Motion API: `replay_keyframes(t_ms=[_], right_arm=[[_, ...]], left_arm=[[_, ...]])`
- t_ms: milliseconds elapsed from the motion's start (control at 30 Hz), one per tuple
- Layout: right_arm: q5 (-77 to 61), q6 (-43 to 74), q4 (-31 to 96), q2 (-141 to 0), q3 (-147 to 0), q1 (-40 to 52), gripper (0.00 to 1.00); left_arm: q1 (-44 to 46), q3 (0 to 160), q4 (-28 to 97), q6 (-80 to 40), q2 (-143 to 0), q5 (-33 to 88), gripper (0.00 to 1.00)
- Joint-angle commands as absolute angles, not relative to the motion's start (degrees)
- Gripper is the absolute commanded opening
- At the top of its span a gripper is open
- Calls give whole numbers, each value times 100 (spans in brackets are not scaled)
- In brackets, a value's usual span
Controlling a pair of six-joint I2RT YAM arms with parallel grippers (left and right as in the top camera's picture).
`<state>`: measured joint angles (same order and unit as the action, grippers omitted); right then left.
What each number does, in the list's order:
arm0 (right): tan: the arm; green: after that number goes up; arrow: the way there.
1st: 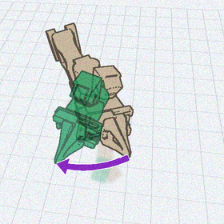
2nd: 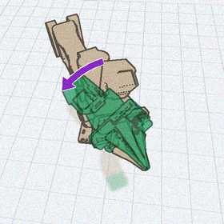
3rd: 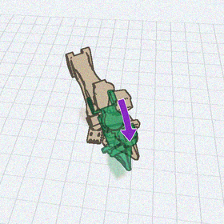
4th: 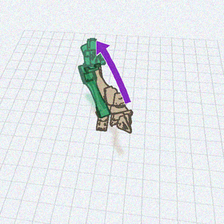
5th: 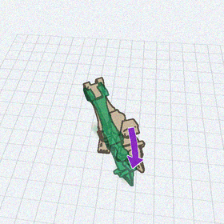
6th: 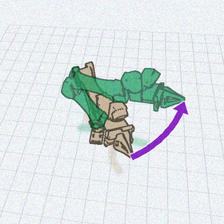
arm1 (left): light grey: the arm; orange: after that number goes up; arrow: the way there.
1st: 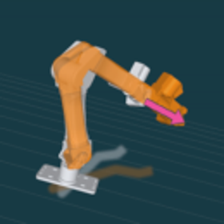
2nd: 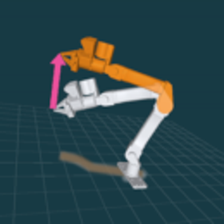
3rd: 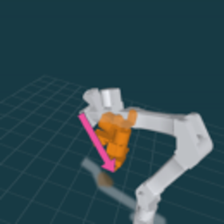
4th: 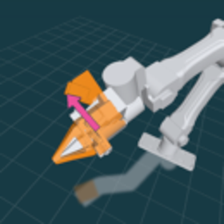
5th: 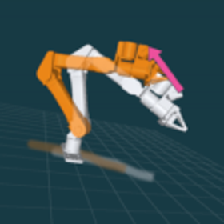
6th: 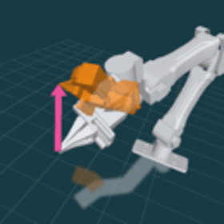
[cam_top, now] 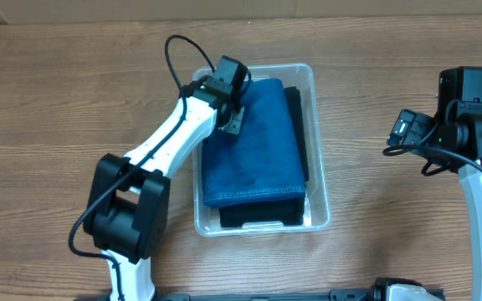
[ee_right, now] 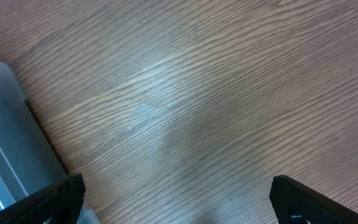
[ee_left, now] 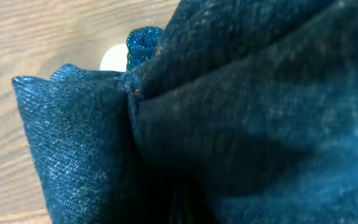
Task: Pack container
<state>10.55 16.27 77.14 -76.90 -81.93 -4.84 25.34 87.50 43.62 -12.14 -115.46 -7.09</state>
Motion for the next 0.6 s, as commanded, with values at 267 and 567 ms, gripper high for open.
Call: replay_keyframes(t_ms=[267,567], right_arm=[[-91,958,7467,-7675,-8180,-489,100],[-395,145,5990,-8128,-8180,604,100]], left_arm=[[2464,9850,5564,-1374,-9334,-1234,58],[161,9852,6484,-2252,-8259,-1162,100]])
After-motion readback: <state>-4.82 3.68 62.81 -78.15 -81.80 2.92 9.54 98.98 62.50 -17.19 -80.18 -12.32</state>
